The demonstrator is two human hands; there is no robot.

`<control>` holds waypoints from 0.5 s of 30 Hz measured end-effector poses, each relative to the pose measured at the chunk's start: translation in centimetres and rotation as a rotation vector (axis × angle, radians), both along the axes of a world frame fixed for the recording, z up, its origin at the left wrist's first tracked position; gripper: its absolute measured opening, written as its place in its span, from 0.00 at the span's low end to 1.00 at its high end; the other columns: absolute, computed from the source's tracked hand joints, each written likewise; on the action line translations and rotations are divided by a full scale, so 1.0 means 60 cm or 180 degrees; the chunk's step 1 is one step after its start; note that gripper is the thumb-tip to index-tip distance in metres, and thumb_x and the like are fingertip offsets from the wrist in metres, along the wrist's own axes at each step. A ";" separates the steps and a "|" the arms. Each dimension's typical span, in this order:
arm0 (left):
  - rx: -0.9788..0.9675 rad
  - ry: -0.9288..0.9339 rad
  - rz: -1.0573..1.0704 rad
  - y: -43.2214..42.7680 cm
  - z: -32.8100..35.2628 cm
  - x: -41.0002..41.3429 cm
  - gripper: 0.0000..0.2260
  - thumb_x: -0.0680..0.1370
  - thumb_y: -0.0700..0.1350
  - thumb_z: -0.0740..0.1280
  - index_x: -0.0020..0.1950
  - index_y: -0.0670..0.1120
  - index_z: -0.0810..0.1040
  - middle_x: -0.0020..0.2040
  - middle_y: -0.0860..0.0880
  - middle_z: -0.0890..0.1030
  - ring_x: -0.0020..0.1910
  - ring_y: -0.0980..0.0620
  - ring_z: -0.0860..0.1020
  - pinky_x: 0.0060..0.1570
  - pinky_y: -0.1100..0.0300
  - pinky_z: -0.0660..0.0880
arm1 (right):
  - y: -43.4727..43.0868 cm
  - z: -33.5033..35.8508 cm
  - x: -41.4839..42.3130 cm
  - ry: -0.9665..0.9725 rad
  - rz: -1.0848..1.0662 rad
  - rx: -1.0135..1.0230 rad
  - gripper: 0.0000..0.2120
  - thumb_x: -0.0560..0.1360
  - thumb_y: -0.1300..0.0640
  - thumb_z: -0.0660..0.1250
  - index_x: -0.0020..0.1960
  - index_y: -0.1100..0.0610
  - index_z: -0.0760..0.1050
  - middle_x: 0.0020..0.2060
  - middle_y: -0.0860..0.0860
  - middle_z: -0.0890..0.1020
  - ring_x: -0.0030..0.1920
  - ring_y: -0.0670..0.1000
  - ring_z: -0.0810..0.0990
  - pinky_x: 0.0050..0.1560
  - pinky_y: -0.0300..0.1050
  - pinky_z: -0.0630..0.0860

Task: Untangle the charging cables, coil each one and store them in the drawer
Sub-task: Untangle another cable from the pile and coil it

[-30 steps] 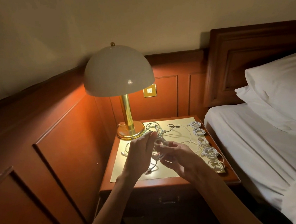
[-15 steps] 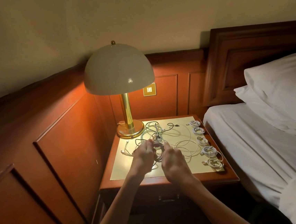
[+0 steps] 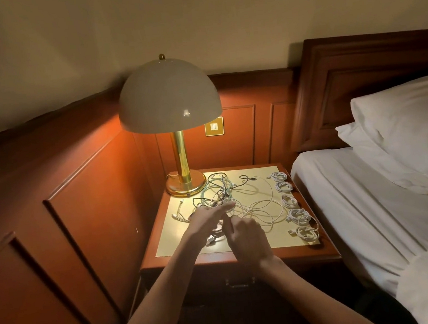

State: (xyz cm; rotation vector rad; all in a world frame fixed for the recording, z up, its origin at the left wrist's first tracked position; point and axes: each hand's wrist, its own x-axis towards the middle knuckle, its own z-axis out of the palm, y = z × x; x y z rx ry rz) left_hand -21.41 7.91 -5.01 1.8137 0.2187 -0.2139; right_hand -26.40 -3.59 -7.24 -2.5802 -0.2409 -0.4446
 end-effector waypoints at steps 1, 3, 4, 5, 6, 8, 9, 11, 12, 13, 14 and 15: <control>0.0096 -0.0106 0.0067 0.000 -0.002 0.007 0.15 0.69 0.54 0.77 0.28 0.47 0.79 0.24 0.54 0.75 0.28 0.55 0.72 0.32 0.61 0.67 | 0.004 0.001 0.001 0.0050 0.0098 0.0038 0.17 0.84 0.52 0.53 0.49 0.58 0.78 0.37 0.55 0.82 0.35 0.54 0.80 0.36 0.53 0.77; 0.0373 -0.0241 0.0096 -0.002 -0.002 0.023 0.12 0.65 0.49 0.75 0.25 0.47 0.79 0.24 0.53 0.76 0.29 0.53 0.73 0.34 0.60 0.67 | 0.013 0.010 0.001 0.0406 0.0083 0.0581 0.19 0.84 0.52 0.52 0.46 0.59 0.78 0.38 0.56 0.82 0.38 0.55 0.79 0.41 0.53 0.76; 0.0524 -0.0271 0.0090 -0.005 0.002 0.027 0.10 0.63 0.49 0.73 0.25 0.47 0.79 0.24 0.53 0.76 0.29 0.52 0.73 0.34 0.59 0.68 | 0.016 0.016 0.000 0.0581 0.0003 0.0822 0.20 0.85 0.52 0.52 0.44 0.59 0.78 0.39 0.56 0.82 0.40 0.55 0.79 0.43 0.52 0.75; 0.0665 -0.0280 0.0087 -0.008 0.005 0.032 0.08 0.60 0.49 0.72 0.25 0.46 0.79 0.24 0.52 0.75 0.29 0.52 0.72 0.33 0.59 0.68 | 0.018 0.020 -0.001 0.0680 -0.0061 0.0992 0.21 0.85 0.51 0.52 0.45 0.59 0.79 0.41 0.56 0.83 0.42 0.55 0.80 0.44 0.51 0.74; 0.0767 -0.0292 0.0080 -0.012 0.010 0.036 0.06 0.59 0.48 0.70 0.26 0.46 0.78 0.24 0.52 0.74 0.28 0.52 0.71 0.32 0.60 0.67 | 0.019 0.022 -0.001 0.0750 -0.0103 0.1110 0.22 0.85 0.50 0.51 0.48 0.60 0.80 0.43 0.56 0.84 0.45 0.55 0.81 0.46 0.49 0.74; 0.0838 -0.0326 0.0067 -0.019 0.020 0.046 0.02 0.60 0.44 0.68 0.27 0.46 0.78 0.23 0.52 0.72 0.25 0.53 0.70 0.29 0.63 0.66 | 0.015 0.026 -0.004 0.0876 -0.0137 0.1313 0.23 0.85 0.49 0.51 0.52 0.61 0.80 0.46 0.56 0.84 0.48 0.55 0.81 0.49 0.50 0.75; 0.0798 -0.0326 0.0061 -0.024 0.025 0.050 0.02 0.60 0.42 0.67 0.27 0.46 0.78 0.22 0.52 0.72 0.25 0.53 0.70 0.28 0.64 0.66 | 0.014 0.027 -0.005 0.0910 -0.0136 0.1394 0.24 0.85 0.48 0.50 0.53 0.61 0.80 0.45 0.56 0.85 0.48 0.56 0.81 0.50 0.50 0.75; 0.0629 -0.0335 0.0062 -0.032 0.029 0.057 0.03 0.60 0.40 0.67 0.25 0.46 0.77 0.22 0.52 0.73 0.25 0.53 0.70 0.29 0.63 0.67 | 0.011 0.033 -0.005 0.0983 -0.0153 0.1515 0.23 0.85 0.47 0.50 0.54 0.60 0.79 0.44 0.53 0.84 0.46 0.54 0.80 0.49 0.50 0.75; 0.0565 -0.0373 0.0090 -0.036 0.028 0.062 0.04 0.60 0.40 0.66 0.25 0.46 0.77 0.22 0.51 0.73 0.25 0.52 0.71 0.29 0.62 0.68 | 0.008 0.038 -0.004 0.1065 -0.0147 0.1674 0.22 0.85 0.47 0.50 0.55 0.57 0.79 0.42 0.51 0.82 0.43 0.51 0.79 0.47 0.48 0.75; 0.0525 -0.0464 0.0124 -0.040 0.028 0.064 0.05 0.61 0.40 0.66 0.24 0.46 0.77 0.21 0.52 0.73 0.25 0.52 0.71 0.29 0.62 0.68 | 0.004 0.042 -0.003 0.1228 -0.0127 0.1999 0.20 0.85 0.47 0.50 0.56 0.55 0.78 0.37 0.48 0.79 0.39 0.48 0.76 0.43 0.47 0.74; 0.0516 -0.0585 0.0163 -0.042 0.027 0.067 0.06 0.62 0.40 0.66 0.24 0.46 0.76 0.21 0.52 0.73 0.25 0.52 0.71 0.29 0.62 0.67 | -0.002 0.047 -0.001 0.1452 -0.0097 0.2435 0.17 0.85 0.47 0.50 0.53 0.53 0.76 0.32 0.46 0.74 0.32 0.46 0.72 0.36 0.46 0.71; 0.0507 -0.0677 0.0193 -0.042 0.027 0.069 0.08 0.63 0.41 0.67 0.24 0.47 0.76 0.21 0.52 0.73 0.26 0.52 0.71 0.30 0.62 0.67 | -0.008 0.051 0.000 0.1691 -0.0073 0.2854 0.16 0.85 0.48 0.50 0.50 0.55 0.73 0.28 0.46 0.68 0.27 0.45 0.67 0.30 0.44 0.65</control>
